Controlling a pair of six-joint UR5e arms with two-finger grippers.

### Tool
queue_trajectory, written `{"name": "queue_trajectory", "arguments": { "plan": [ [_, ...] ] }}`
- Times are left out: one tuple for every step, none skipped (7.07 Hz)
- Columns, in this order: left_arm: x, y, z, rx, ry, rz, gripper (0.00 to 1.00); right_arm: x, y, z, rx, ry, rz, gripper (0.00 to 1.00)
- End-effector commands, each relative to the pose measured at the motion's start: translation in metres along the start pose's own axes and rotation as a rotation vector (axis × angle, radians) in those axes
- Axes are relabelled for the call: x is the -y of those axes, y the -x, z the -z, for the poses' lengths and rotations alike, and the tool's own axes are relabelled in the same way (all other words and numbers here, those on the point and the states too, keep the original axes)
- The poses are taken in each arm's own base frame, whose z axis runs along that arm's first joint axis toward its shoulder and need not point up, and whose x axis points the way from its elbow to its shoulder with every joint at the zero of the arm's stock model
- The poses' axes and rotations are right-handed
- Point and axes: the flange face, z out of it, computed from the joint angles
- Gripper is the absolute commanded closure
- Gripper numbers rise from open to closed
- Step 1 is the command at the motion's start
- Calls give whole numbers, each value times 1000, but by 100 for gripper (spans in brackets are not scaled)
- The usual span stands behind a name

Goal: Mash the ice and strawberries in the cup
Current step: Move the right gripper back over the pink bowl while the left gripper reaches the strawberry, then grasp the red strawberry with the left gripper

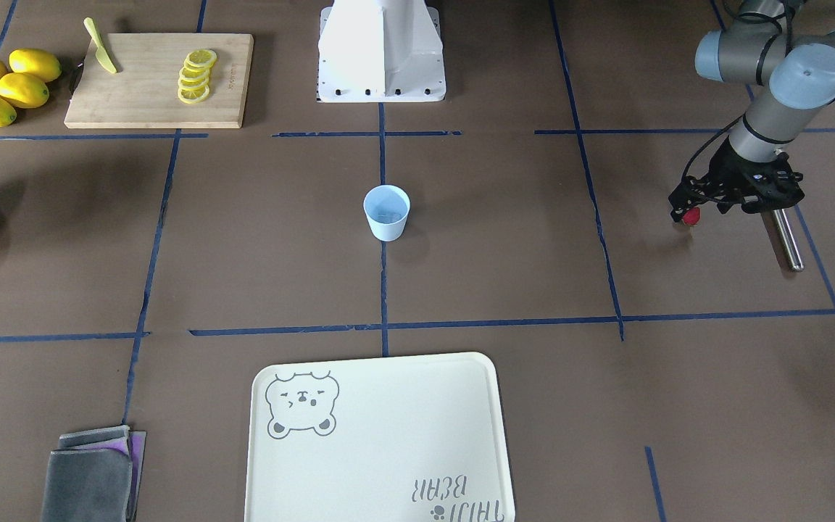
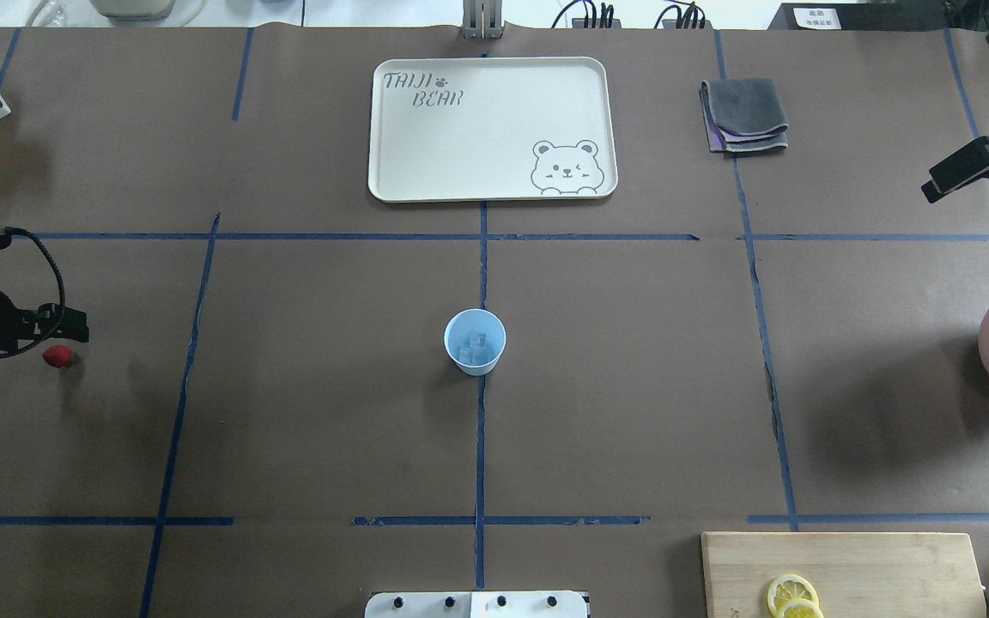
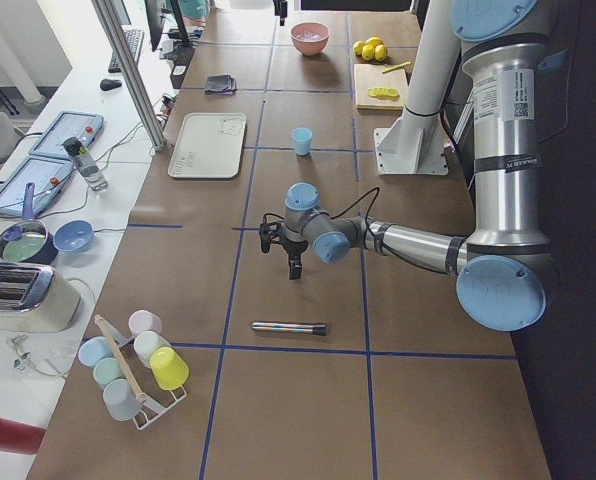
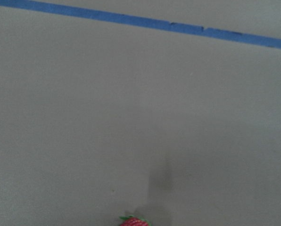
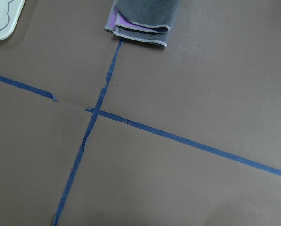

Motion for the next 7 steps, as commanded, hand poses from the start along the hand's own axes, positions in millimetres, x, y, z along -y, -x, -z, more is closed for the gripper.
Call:
{"name": "queue_trajectory", "arguments": {
  "plan": [
    [-10,21,-13,-15,-16,-15,0,-1,-14,2,3,-1,-8,0],
    [-10,20,-16,-12,-13,-14,1,-1,-16,2,1,-2,-11,0],
    [-9,20,-17,-10,-12,-13,4,-1,-16,2,0,-2,-11,0],
    [-12,16,-20,-10,-4,-19,9,-1,-17,3,0,-3,-12,0],
    [-13,13,-20,-15,-1,-24,13,-1,-18,4,-1,-4,-13,0],
    [-16,10,-21,-18,4,-29,17,-1,-17,4,1,-4,-13,0],
    [-16,9,-20,-20,3,-32,24,-1,-18,4,0,-5,-14,0]
  ]
}}
